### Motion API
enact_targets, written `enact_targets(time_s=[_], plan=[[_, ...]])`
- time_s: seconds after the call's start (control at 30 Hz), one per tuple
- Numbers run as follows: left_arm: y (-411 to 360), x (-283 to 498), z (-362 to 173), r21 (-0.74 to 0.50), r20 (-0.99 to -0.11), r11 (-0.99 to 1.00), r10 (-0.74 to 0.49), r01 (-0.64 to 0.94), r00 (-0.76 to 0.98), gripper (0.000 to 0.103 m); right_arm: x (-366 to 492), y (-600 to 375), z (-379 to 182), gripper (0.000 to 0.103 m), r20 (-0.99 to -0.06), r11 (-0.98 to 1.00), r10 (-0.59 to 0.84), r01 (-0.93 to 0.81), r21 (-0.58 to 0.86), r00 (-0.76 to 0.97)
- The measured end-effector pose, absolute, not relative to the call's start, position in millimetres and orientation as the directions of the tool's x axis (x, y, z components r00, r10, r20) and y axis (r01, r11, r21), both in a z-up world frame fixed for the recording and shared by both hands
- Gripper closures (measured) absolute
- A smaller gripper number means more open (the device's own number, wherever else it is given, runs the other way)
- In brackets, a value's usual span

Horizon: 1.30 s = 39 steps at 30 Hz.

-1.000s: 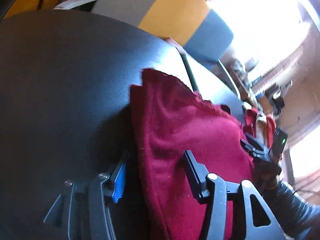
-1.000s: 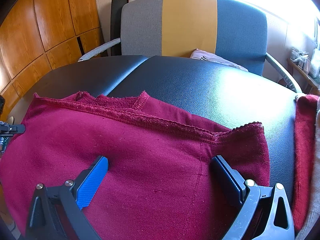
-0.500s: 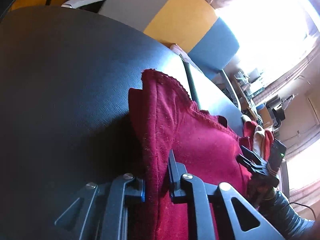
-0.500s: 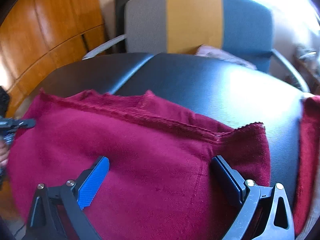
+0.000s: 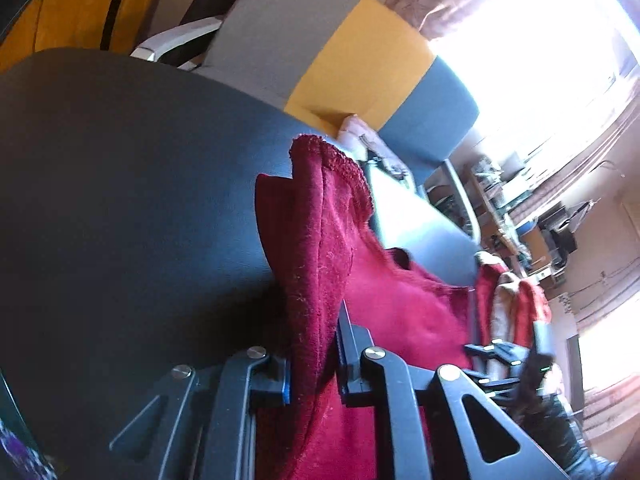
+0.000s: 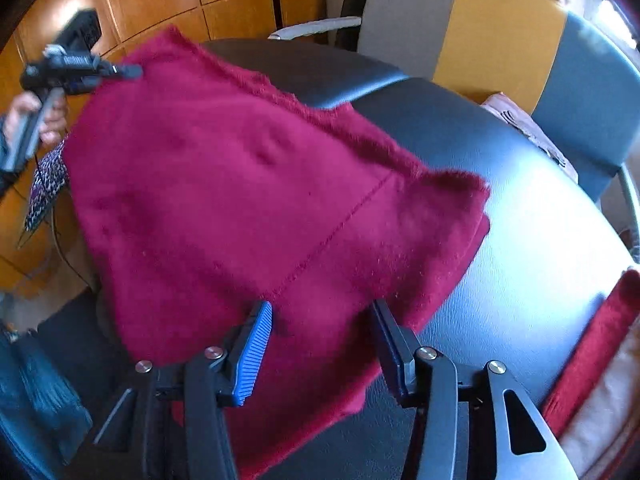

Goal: Fold clothes

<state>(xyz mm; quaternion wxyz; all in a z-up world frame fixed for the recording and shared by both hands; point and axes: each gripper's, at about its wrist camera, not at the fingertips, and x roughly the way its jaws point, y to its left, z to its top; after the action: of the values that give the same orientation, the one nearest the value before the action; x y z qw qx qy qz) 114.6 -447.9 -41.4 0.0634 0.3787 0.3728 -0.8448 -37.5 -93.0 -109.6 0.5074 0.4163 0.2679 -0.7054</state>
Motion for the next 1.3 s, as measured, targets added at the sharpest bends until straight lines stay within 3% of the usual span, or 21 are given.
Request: enact_targets(time_s=[0.33,0.7,0.93,1.1,1.3], plan=[[-354,54,21,-0.764,-0.533,-0.595,0.366,0.248,-0.763,0.090,-35,-70,-122,0.048,-0.783,-0.385,-0.606,0.913,0.136,-0.139],[-254,-61,-29,-0.768,-0.608,-0.534,0.432,0.355,-0.666,0.090,-30,-49,-132,0.047,-0.691,-0.410,-0.709,0.880,0.237,-0.144],[-216,-91,-107,-0.708,-0.701,-0.547,0.469,0.447,-0.537,0.090,-29,-43,-134,0.047,-0.665,-0.400,-0.735,0.876,0.269,-0.132],[-214,-86,-118,-0.737,-0.673,-0.510,0.491,0.443,-0.553,0.088,-27,-40,-136,0.047,-0.659,-0.398,-0.741,0.875,0.276,-0.129],[-216,-71,-80,-0.796,-0.599,-0.491,0.553,0.355,-0.579,0.081,-24,-38,-138,0.047,-0.655,-0.394,-0.746,0.874,0.284,-0.123]])
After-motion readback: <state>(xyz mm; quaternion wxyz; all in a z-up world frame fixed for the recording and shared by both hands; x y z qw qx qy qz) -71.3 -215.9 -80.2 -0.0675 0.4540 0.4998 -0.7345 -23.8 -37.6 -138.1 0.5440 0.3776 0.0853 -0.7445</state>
